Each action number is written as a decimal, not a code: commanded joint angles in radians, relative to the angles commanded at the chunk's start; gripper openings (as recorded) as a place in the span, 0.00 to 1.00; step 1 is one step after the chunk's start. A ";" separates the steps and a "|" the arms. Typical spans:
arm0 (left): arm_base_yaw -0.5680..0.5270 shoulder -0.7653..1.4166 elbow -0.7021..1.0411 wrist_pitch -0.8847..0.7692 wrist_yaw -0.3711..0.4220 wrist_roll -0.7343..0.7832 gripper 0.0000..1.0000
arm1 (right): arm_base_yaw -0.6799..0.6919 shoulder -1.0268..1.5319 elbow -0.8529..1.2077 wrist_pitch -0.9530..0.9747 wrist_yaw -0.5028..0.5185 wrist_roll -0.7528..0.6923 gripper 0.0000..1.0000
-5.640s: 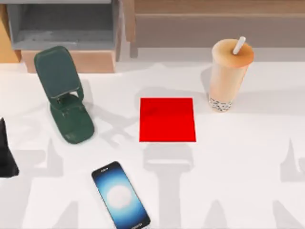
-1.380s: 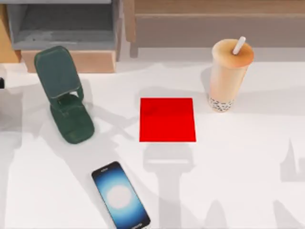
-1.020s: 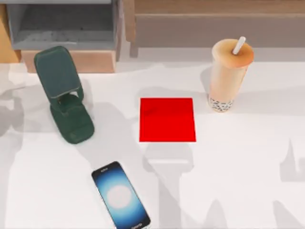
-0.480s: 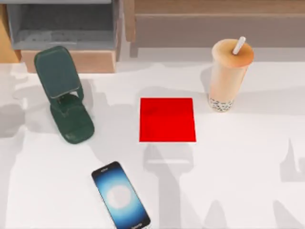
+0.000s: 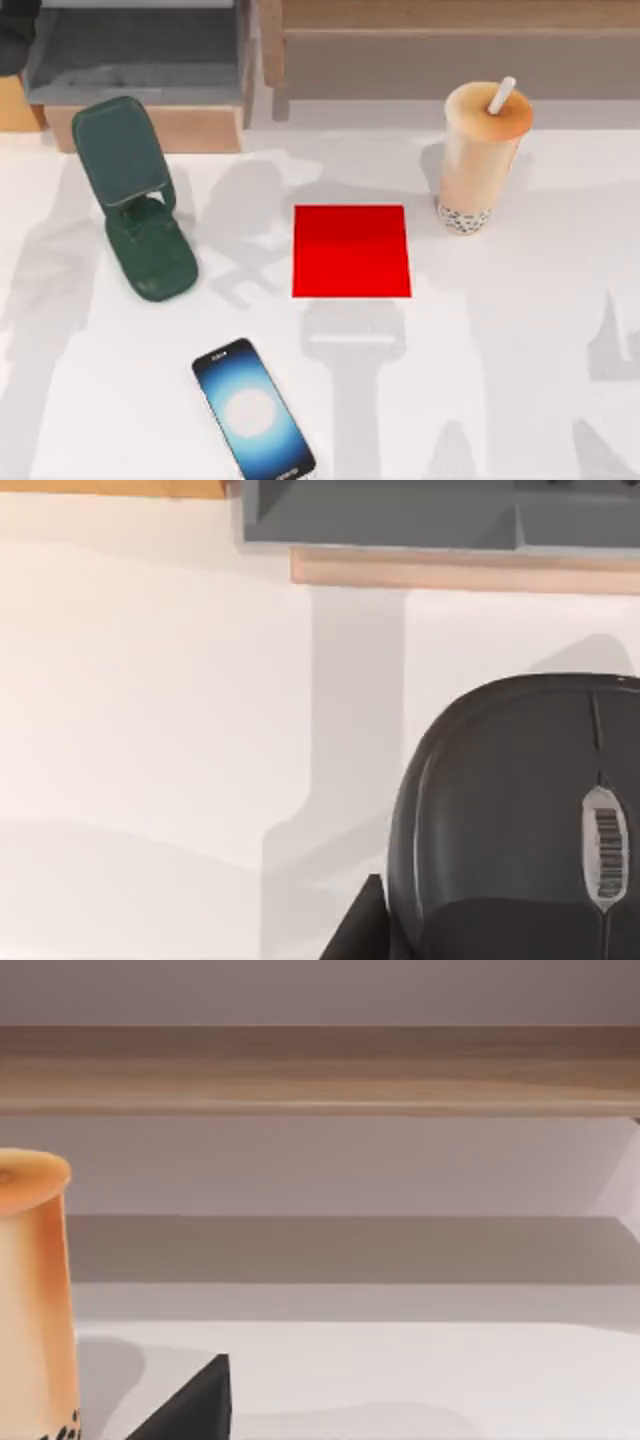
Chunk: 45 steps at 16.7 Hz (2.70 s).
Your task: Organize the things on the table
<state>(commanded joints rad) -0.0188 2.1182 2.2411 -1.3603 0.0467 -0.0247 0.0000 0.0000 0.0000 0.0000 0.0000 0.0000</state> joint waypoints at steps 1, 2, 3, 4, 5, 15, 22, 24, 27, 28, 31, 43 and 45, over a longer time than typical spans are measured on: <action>-0.054 0.009 0.045 -0.010 0.008 -0.027 0.00 | 0.000 0.000 0.000 0.000 0.000 0.000 1.00; -0.111 0.024 0.086 -0.020 0.015 -0.058 0.00 | 0.000 0.000 0.000 0.000 0.000 0.000 1.00; -0.168 0.045 0.123 -0.031 0.022 -0.093 0.00 | 0.000 0.000 0.000 0.000 0.000 0.000 1.00; -0.225 0.074 0.154 -0.043 0.029 -0.133 0.00 | 0.000 0.000 0.000 0.000 0.000 0.000 1.00; -0.280 0.110 0.177 -0.056 0.033 -0.177 0.00 | 0.000 0.000 0.000 0.000 0.000 0.000 1.00; -0.628 0.531 0.257 -0.067 -0.037 -0.602 0.00 | 0.000 0.000 0.000 0.000 0.000 0.000 1.00; -0.636 0.543 0.260 -0.059 -0.043 -0.618 0.00 | 0.000 0.000 0.000 0.000 0.000 0.000 1.00; -0.640 0.528 0.245 -0.094 -0.049 -0.617 0.00 | 0.000 0.000 0.000 0.000 0.000 0.000 1.00; -0.669 0.516 0.228 -0.164 -0.062 -0.612 0.00 | 0.000 0.000 0.000 0.000 0.000 0.000 1.00; -0.677 0.513 0.220 -0.168 -0.065 -0.610 0.00 | 0.000 0.000 0.000 0.000 0.000 0.000 1.00; -0.675 0.516 0.205 -0.117 -0.063 -0.607 0.00 | 0.000 0.000 0.000 0.000 0.000 0.000 1.00; -0.640 0.538 0.213 -0.009 -0.045 -0.621 0.30 | 0.000 0.000 0.000 0.000 0.000 0.000 1.00; -0.640 0.538 0.213 -0.009 -0.045 -0.621 0.45 | 0.000 0.000 0.000 0.000 0.000 0.000 1.00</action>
<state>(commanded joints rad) -0.6590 2.6558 2.4544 -1.3694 0.0021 -0.6458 0.0000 0.0000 0.0000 0.0000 0.0000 0.0000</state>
